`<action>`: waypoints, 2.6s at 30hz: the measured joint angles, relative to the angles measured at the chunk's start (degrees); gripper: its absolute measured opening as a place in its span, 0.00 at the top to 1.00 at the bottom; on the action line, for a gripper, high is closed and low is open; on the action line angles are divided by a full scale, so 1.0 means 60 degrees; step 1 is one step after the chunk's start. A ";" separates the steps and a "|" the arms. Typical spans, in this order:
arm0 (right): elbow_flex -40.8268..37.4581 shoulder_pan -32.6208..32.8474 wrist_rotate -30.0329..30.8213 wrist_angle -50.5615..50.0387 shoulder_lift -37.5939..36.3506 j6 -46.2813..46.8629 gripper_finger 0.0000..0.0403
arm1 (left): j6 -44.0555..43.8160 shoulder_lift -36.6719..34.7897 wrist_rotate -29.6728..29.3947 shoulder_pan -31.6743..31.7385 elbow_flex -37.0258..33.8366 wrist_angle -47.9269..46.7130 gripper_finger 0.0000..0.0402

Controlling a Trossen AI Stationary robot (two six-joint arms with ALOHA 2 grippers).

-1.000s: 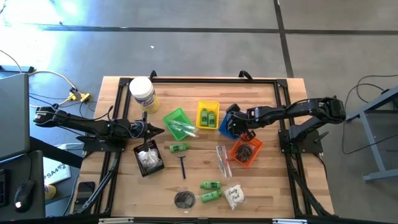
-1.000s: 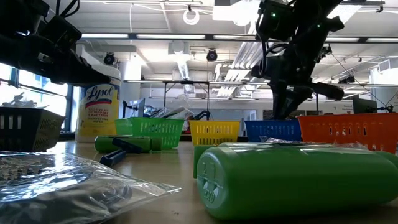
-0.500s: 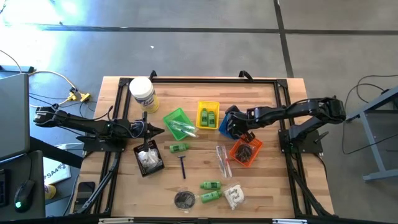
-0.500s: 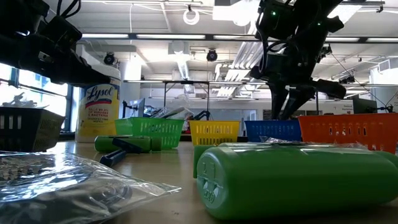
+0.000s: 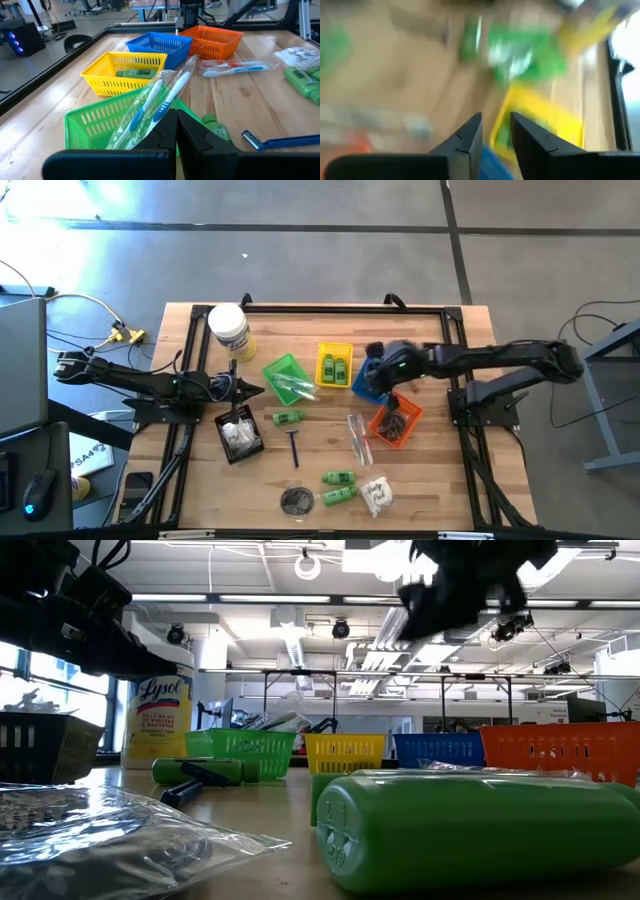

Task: Pick & Place Travel size toiletries
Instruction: Put the hairbrush into the orange bin

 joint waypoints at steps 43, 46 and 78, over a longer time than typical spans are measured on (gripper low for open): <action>-0.8112 0.0357 -0.0071 0.8817 -0.7171 0.6278 0.99 | -0.0213 0.0000 0.0000 0.0000 -0.0004 0.0573 1.00; -0.8120 0.0482 0.0500 0.8907 -0.7110 0.5985 0.99 | -0.0205 0.0000 -0.0002 0.0001 -0.0004 0.0575 1.00; -0.8142 0.0559 0.0758 0.9156 -0.6268 0.6479 0.99 | -0.0040 0.0000 -0.0002 0.0000 -0.0004 0.0957 1.00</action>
